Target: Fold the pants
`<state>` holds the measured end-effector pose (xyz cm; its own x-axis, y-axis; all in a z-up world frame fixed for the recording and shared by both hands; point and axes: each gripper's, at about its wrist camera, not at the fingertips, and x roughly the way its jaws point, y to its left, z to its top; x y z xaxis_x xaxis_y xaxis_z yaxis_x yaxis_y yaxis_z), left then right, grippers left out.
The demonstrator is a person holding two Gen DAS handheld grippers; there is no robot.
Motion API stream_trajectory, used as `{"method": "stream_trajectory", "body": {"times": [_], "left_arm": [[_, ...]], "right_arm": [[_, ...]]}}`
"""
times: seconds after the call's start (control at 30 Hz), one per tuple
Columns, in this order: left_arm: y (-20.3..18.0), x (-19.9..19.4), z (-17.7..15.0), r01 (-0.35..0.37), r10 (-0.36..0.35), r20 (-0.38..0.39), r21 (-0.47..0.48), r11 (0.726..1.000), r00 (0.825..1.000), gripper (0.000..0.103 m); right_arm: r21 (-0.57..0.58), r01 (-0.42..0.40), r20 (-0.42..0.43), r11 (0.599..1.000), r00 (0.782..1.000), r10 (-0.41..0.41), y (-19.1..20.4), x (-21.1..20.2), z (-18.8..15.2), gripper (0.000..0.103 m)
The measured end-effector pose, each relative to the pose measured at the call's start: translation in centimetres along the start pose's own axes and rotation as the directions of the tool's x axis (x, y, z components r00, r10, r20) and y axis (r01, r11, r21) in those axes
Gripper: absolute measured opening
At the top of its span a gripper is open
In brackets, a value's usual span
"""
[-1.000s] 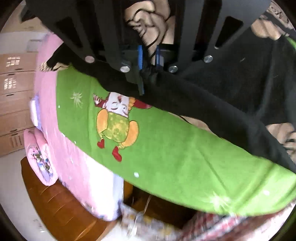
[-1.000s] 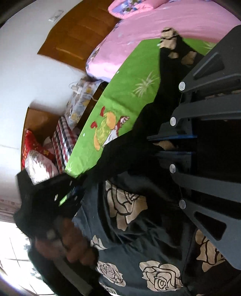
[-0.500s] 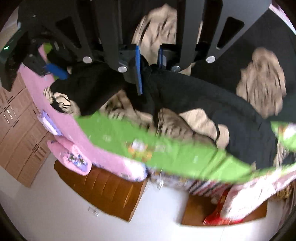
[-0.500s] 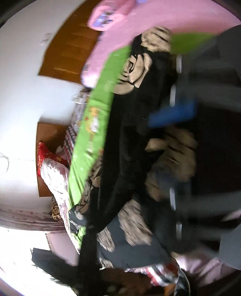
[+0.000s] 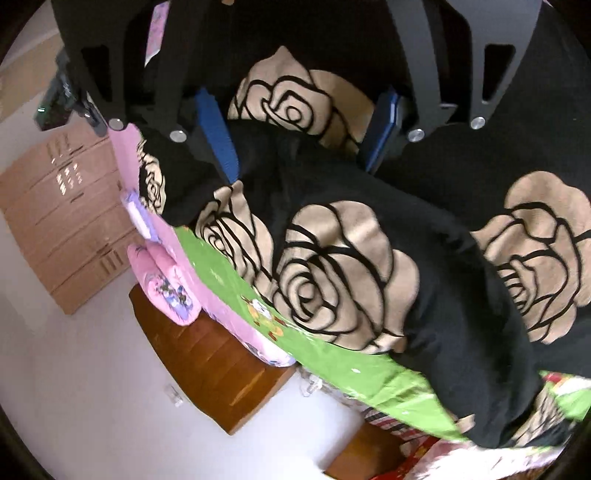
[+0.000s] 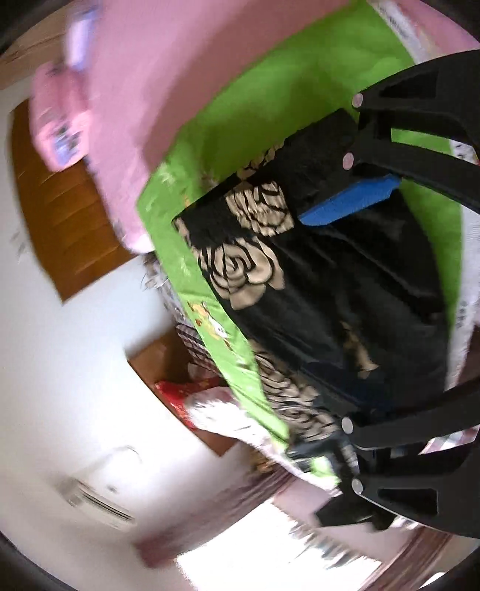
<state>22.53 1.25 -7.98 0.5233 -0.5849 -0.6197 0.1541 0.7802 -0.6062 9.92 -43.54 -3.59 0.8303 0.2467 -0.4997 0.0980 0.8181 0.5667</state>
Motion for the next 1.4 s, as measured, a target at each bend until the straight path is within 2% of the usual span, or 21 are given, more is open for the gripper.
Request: {"method": "stream_trajectory", "body": {"times": [0.1,0.17,0.23,0.3,0.37,0.43,0.5,0.57,0.73,0.87,1.03,1.1,1.13,1.17,1.2,1.27,1.3,1.4], "left_arm": [[1.4,-1.3,0.7,0.002,-0.001,0.026,-0.035,0.999,1.0,0.071],[1.6,-2.1,1.0,-0.034,0.034,0.036,-0.016,0.999,0.999,0.072],[2.0,-2.9,1.3,-0.057,0.057,0.049,0.0,0.998,0.997,0.073],[2.5,-3.7,1.9,-0.08,0.081,0.065,-0.004,0.997,0.995,0.076],[2.7,-4.5,2.4,-0.088,0.088,0.079,-0.004,0.996,0.993,0.076],[3.0,-4.9,2.8,-0.108,0.108,0.087,-0.005,0.994,0.99,0.076],[3.2,-4.9,3.4,-0.119,0.119,0.094,-0.006,0.993,0.988,0.076],[3.6,-4.9,3.8,-0.125,0.126,0.092,-0.015,0.992,0.988,0.076],[4.6,-5.2,3.7,-0.122,0.126,0.076,-0.051,0.991,0.989,0.079],[4.5,-5.0,4.2,-0.112,0.116,0.063,-0.054,0.992,0.991,0.079],[4.8,-3.4,5.5,-0.102,0.105,0.022,-0.105,0.989,0.994,0.079],[4.6,-3.0,6.0,-0.132,0.136,0.033,-0.105,0.986,0.99,0.075],[4.5,-2.6,6.5,-0.168,0.172,0.032,-0.099,0.981,0.985,0.071],[4.5,-2.4,6.7,-0.192,0.196,0.033,-0.102,0.976,0.98,0.057],[4.7,-2.3,6.8,-0.211,0.215,0.029,-0.113,0.971,0.976,0.033],[5.2,-1.8,7.0,-0.192,0.194,0.007,-0.135,0.972,0.981,0.003],[5.3,-2.2,6.9,-0.192,0.198,0.028,-0.142,0.971,0.98,0.003],[4.2,-4.0,6.7,-0.176,0.185,0.088,-0.1,0.979,0.979,0.002]], "right_arm": [[0.036,0.148,0.009,0.988,0.989,-0.149,-1.4,1.6,1.4,0.071],[0.088,0.164,-0.022,0.983,0.987,-0.162,-2.6,2.7,2.1,0.071],[0.105,0.205,-0.09,0.973,0.977,-0.196,-3.5,4.4,2.7,0.071],[0.12,0.167,-0.115,0.979,0.982,-0.153,-3.7,5.6,2.9,0.068],[0.095,0.152,-0.12,0.984,0.983,-0.14,-3.3,5.9,2.9,0.061],[0.074,0.142,-0.128,0.987,0.983,-0.131,-3.0,6.3,3.4,0.048],[0.084,0.14,-0.155,0.987,0.98,-0.126,-3.1,7.0,3.5,0.043],[0.096,0.152,-0.176,0.984,0.975,-0.133,-3.8,7.4,3.2,0.043],[0.175,0.123,-0.167,0.977,0.981,-0.093,-4.7,6.8,2.6,0.041],[0.103,0.183,-0.144,0.978,0.975,-0.168,-3.8,6.8,2.4,0.03],[0.103,0.176,-0.111,0.979,0.98,-0.165,-4.3,6.3,1.8,0.027],[0.101,0.172,-0.108,0.98,0.981,-0.161,-4.4,6.2,1.8,0.026],[0.103,0.168,-0.106,0.98,0.982,-0.157,-4.4,6.1,1.9,0.026],[0.106,0.163,-0.103,0.981,0.983,-0.152,-4.4,6.0,1.9,0.026],[0.114,0.157,-0.1,0.981,0.984,-0.146,-4.5,5.7,2.0,0.026],[0.128,0.139,-0.084,0.982,0.988,-0.129,-4.7,5.3,2.2,0.022],[0.135,0.131,-0.076,0.982,0.99,-0.122,-4.8,5.0,2.3,0.017],[0.13,0.117,-0.057,0.985,0.992,-0.111,-4.6,4.0,3.1,0.015]]}}
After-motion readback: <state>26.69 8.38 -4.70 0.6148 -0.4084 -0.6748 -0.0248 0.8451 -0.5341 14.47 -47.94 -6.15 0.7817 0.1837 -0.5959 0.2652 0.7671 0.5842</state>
